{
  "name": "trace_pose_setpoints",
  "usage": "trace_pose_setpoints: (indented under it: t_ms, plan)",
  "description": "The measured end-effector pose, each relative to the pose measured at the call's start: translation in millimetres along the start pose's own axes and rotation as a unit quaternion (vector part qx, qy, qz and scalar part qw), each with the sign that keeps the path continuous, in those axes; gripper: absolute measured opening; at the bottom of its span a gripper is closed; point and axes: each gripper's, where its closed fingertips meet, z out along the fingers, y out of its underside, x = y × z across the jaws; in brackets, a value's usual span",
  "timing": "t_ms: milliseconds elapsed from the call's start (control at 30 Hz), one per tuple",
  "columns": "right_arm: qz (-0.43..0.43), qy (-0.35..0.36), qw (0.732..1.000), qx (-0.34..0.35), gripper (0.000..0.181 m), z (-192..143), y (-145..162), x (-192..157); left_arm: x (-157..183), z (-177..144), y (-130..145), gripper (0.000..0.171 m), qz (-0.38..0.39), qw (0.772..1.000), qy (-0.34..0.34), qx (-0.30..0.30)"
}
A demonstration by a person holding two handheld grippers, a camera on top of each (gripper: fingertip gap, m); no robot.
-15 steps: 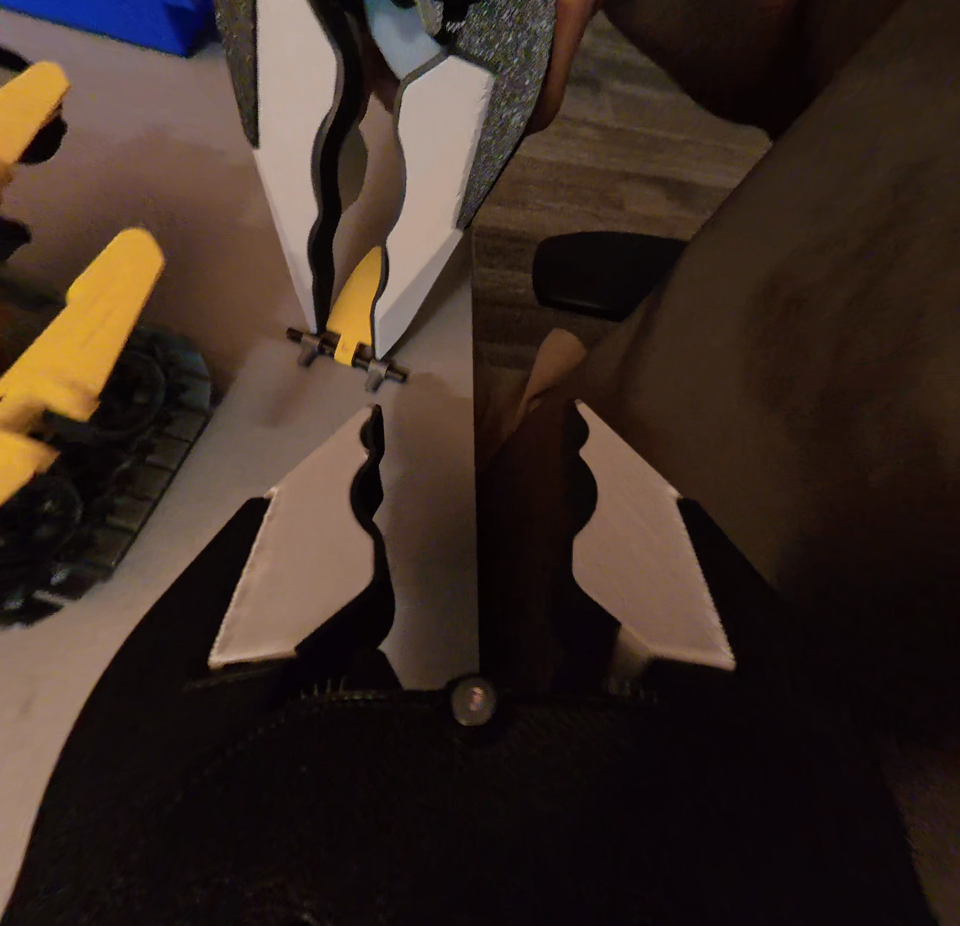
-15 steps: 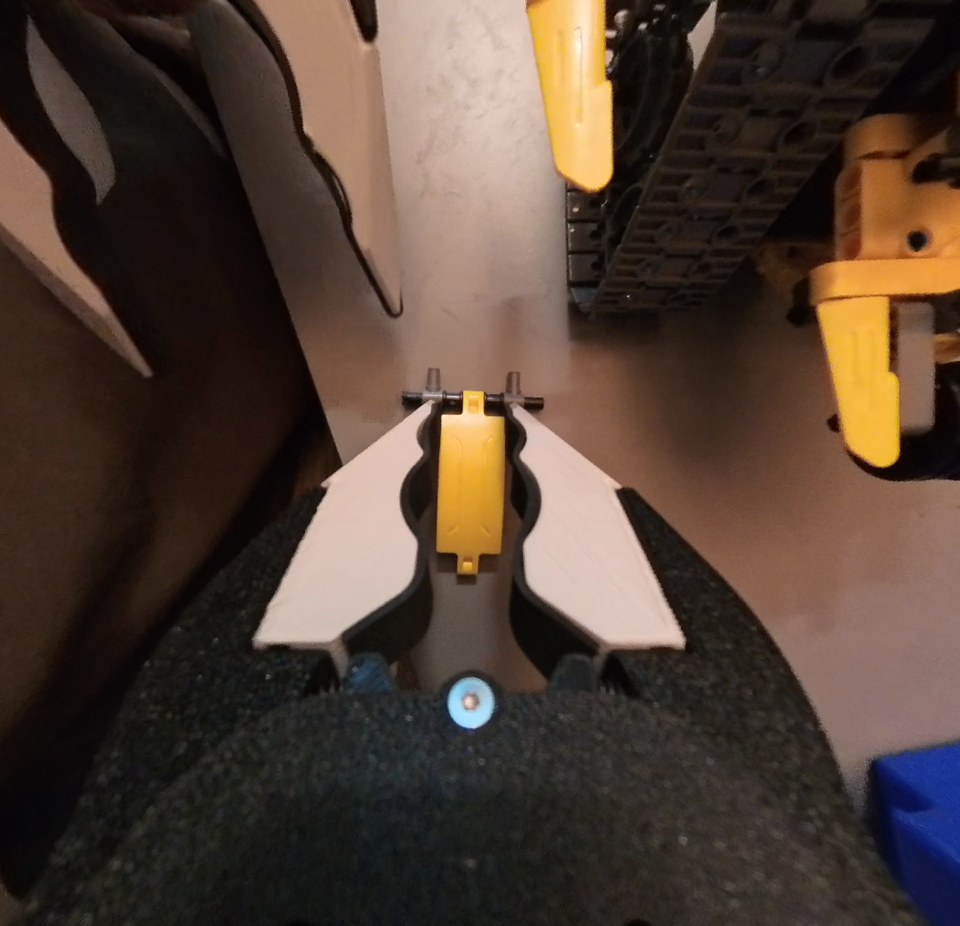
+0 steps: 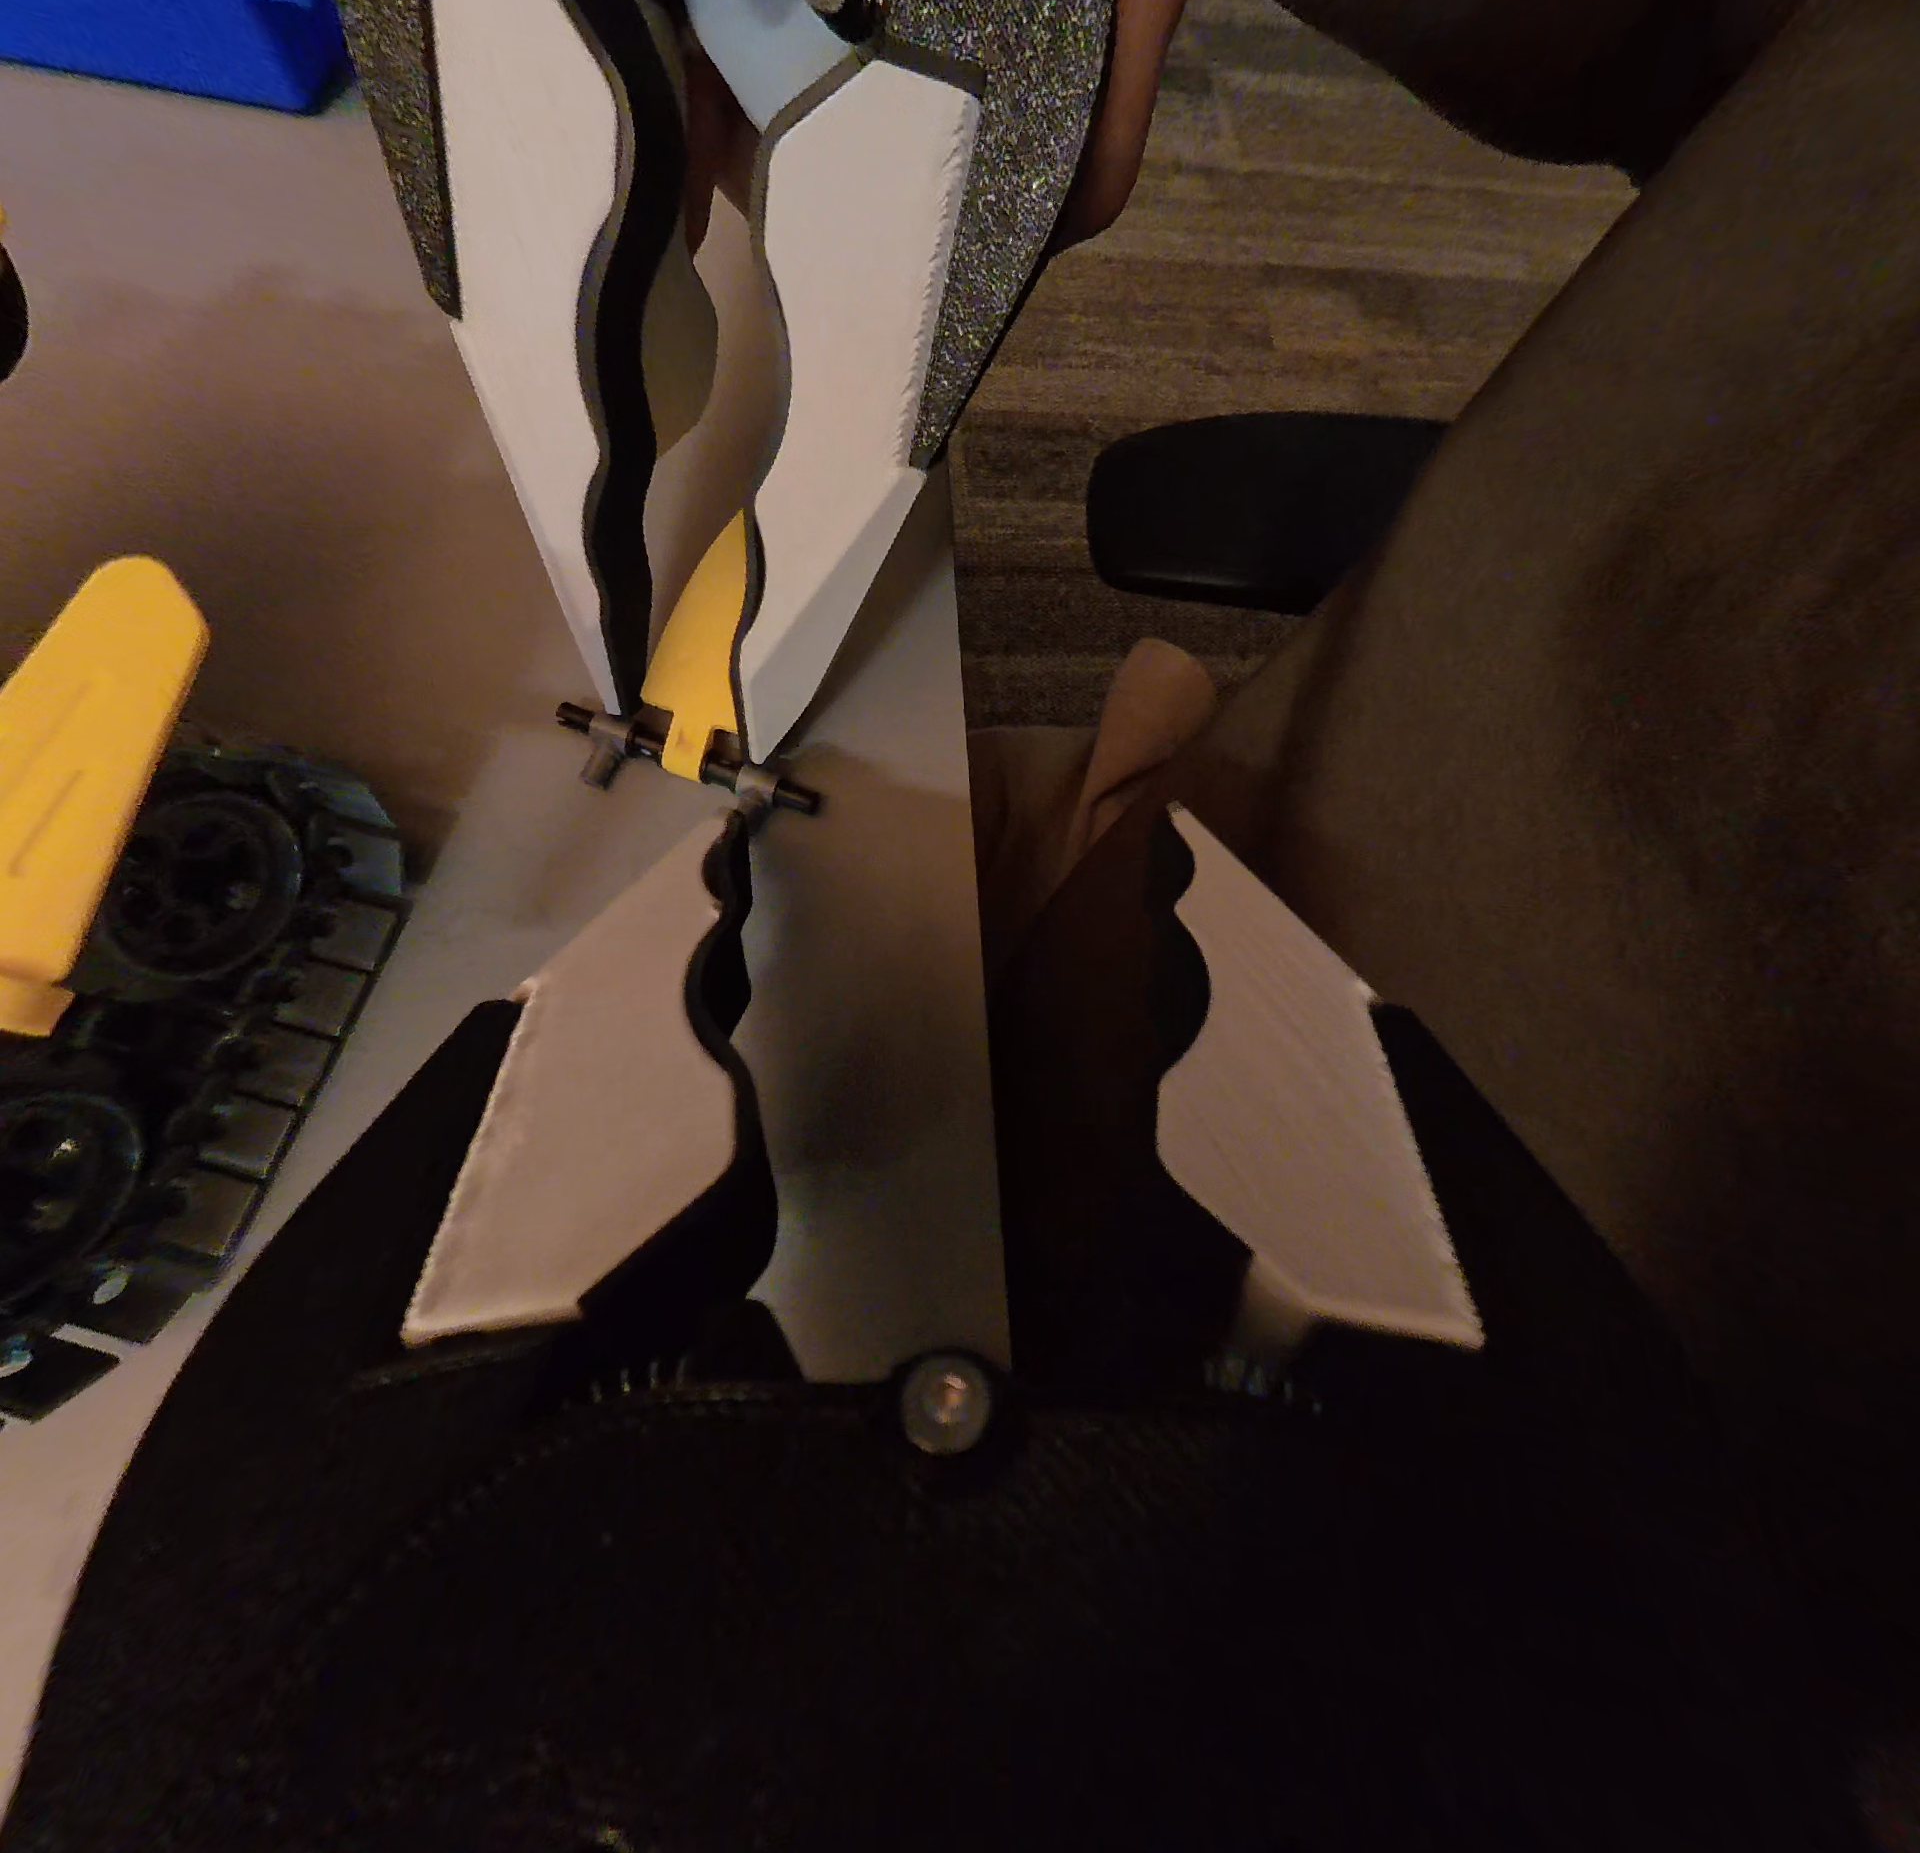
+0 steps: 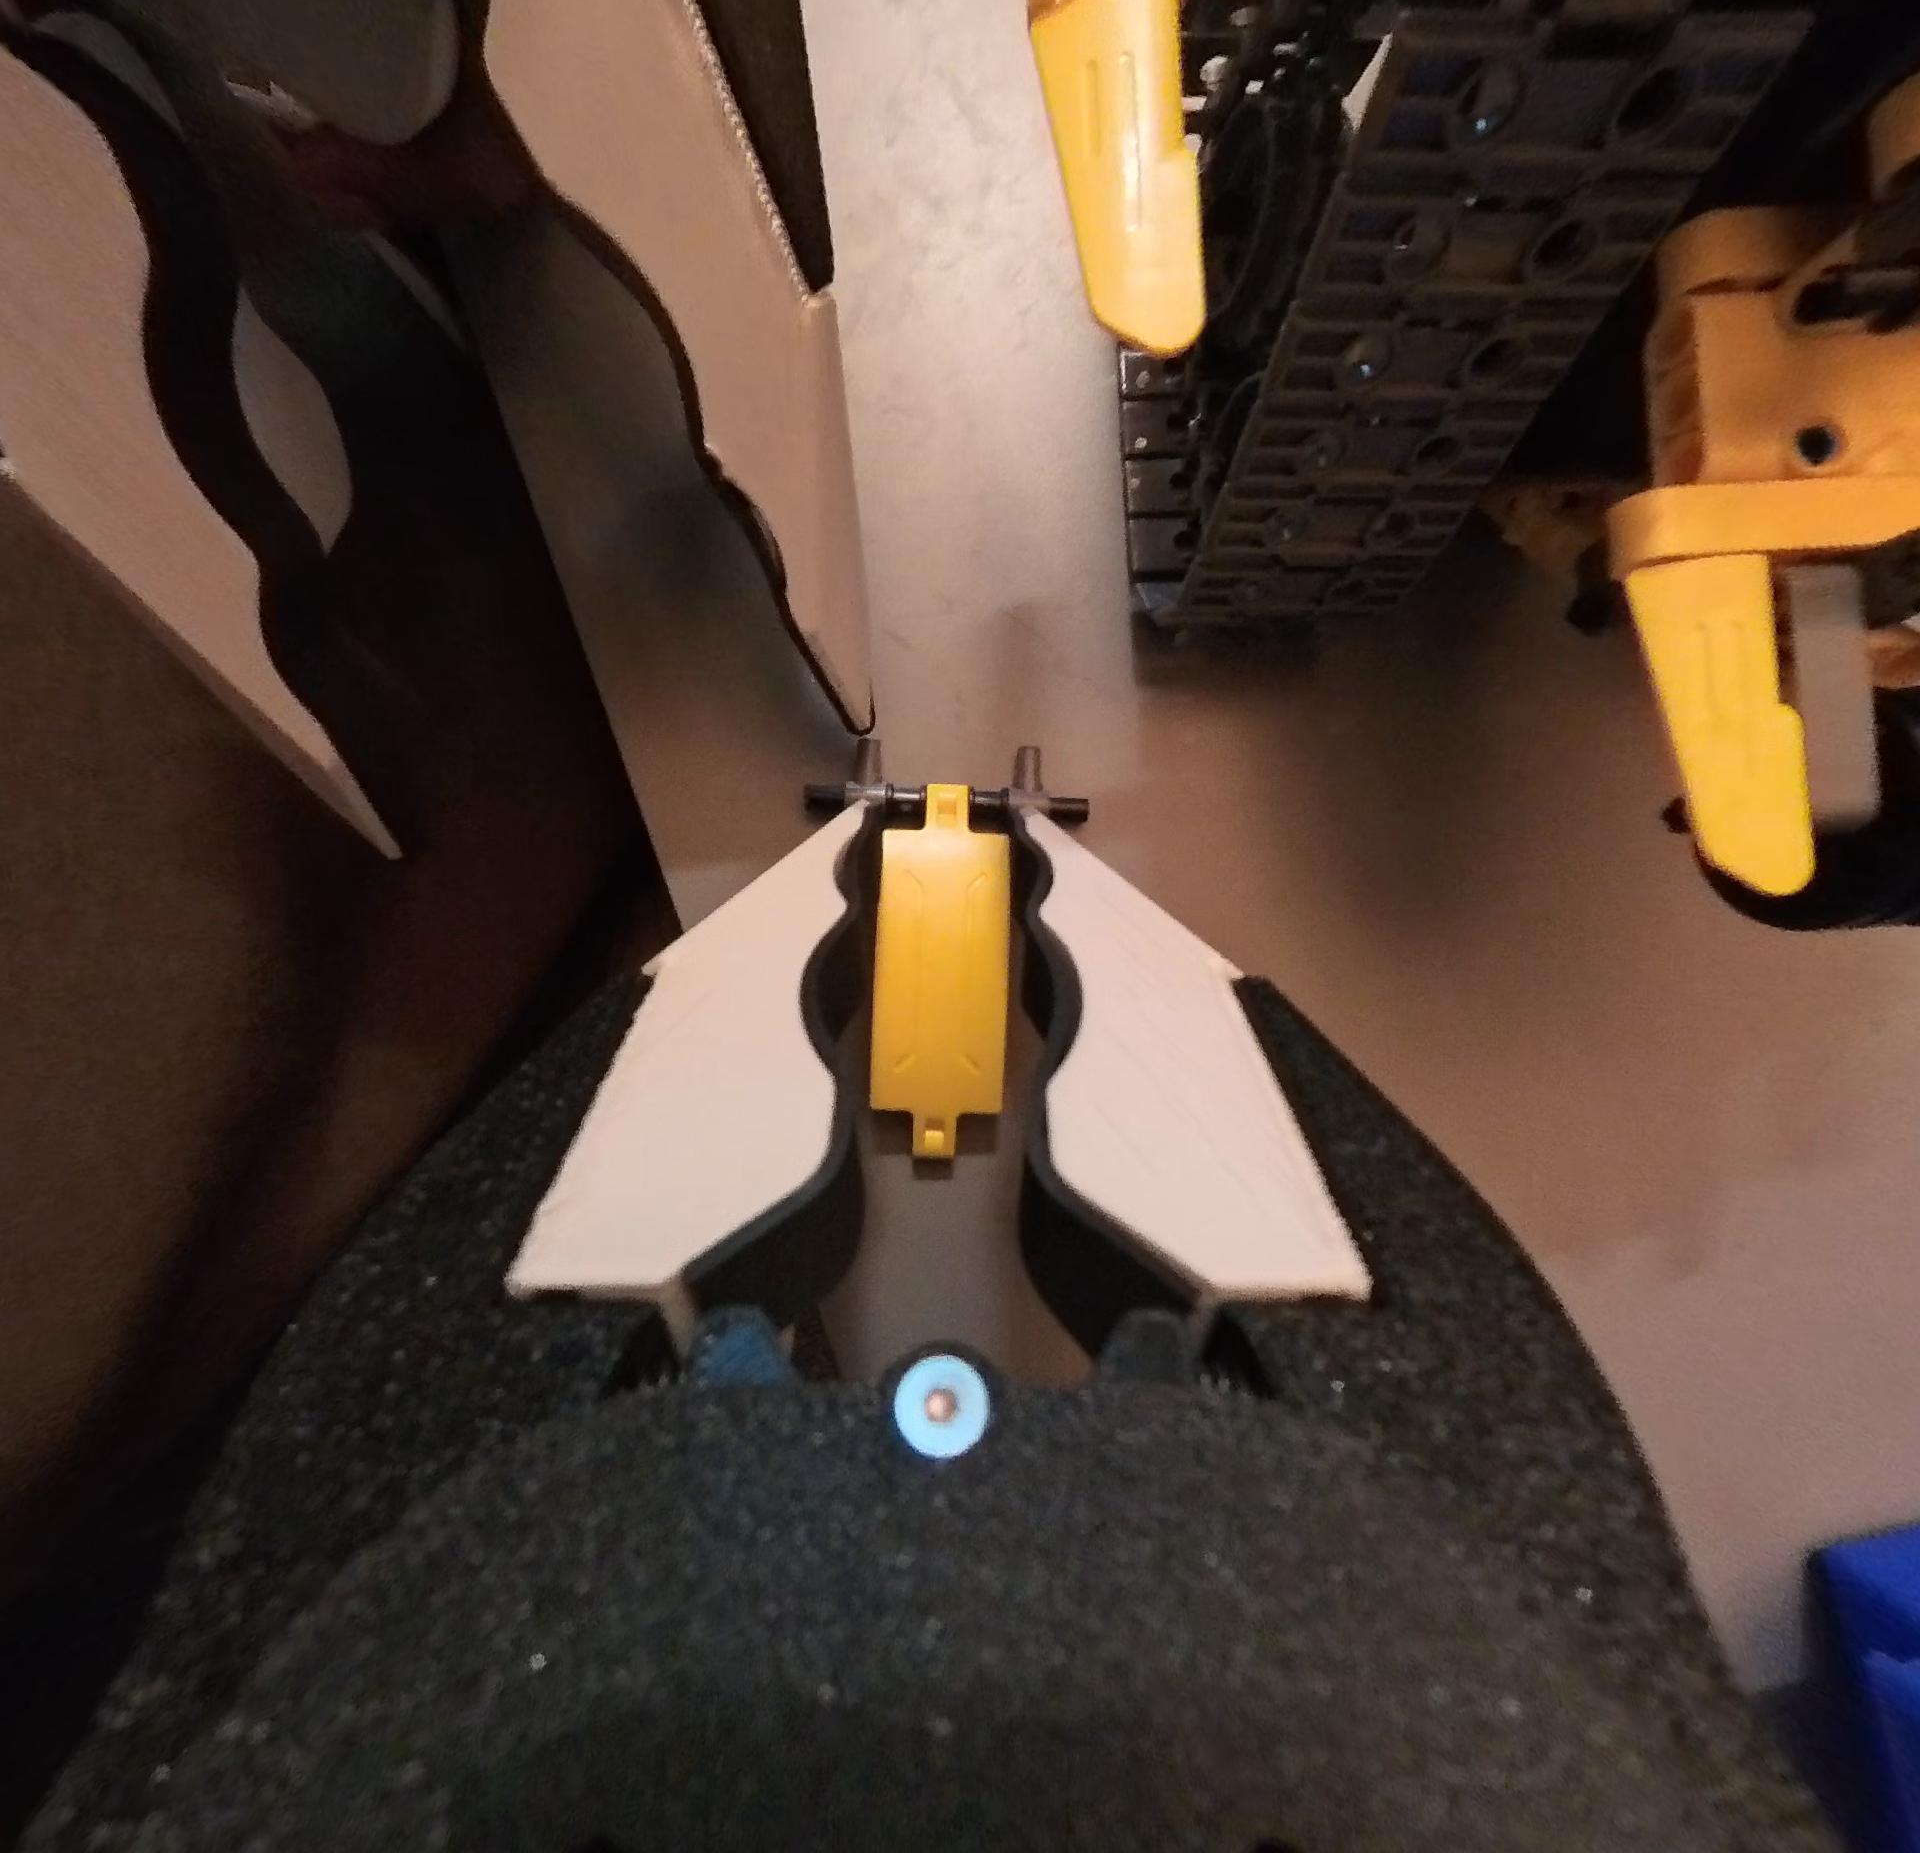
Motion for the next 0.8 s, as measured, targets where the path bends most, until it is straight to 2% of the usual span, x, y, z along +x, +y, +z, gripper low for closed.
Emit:
trace_pose_setpoints:
  t_ms: [233, 600, 700, 800]
  plan:
    - [-0.003, 0.004, 1.0, 0.004, 0.023, 0.0, 0.1, -0.1, 2.3, 5.1, 4.7, 0.077, 0.012, 1.0, 0.001, -0.021]
    - [0.0, 0.006, 1.0, 0.005, 0.023, -0.1, 0.9, -0.1, -6.6, 9.5, 12.1, 0.057, 0.043, 0.996, -0.057, -0.047]
    - [0.005, 0.005, 1.0, 0.012, 0.023, -0.3, 1.1, 0.2, -6.9, 10.6, 13.6, 0.058, 0.06, 0.994, -0.072, -0.053]
    - [0.007, 0.014, 1.0, 0.023, 0.023, -0.6, 0.3, 2.2, -7.6, 9.7, 12.5, 0.062, 0.046, 0.996, -0.064, -0.048]
